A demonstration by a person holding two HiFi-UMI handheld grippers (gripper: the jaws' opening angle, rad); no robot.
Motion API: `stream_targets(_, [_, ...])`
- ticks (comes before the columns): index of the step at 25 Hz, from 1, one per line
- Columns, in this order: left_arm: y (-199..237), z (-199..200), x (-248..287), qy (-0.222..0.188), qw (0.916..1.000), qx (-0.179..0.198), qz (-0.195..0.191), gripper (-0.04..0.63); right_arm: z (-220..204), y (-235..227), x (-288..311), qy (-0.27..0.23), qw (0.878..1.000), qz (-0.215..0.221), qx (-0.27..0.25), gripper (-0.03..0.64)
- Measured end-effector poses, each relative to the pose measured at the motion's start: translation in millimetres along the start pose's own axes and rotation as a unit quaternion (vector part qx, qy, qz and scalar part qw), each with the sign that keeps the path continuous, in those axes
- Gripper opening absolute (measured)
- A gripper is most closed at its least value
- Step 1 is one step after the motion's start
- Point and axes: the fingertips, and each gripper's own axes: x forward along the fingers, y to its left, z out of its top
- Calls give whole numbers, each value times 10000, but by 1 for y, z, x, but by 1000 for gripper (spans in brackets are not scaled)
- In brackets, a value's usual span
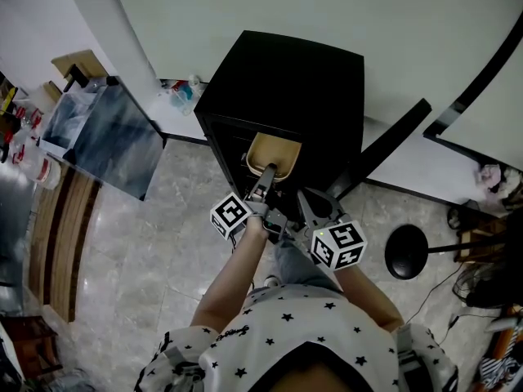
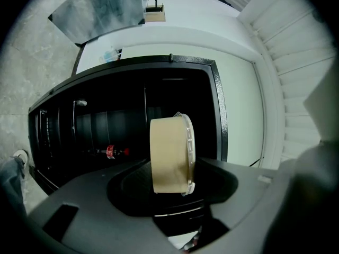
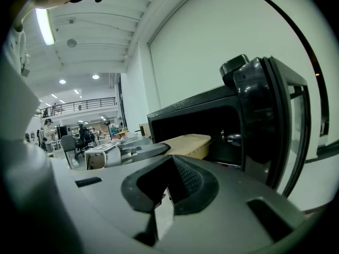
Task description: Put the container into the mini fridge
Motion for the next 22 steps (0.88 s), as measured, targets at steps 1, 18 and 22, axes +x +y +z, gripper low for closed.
stream_targets(1, [1, 0, 2, -2, 10000, -10, 21, 230, 1, -1, 2, -3, 10000, 10, -6, -8])
stream_targets(18, [20, 13, 40, -11, 9999, -36, 106, 230, -5, -18, 18, 53, 10000, -13, 61, -8])
stream_targets(22, [23, 16, 50, 11, 9999, -21, 171, 230, -4, -22, 18, 50, 9999, -55, 89, -8])
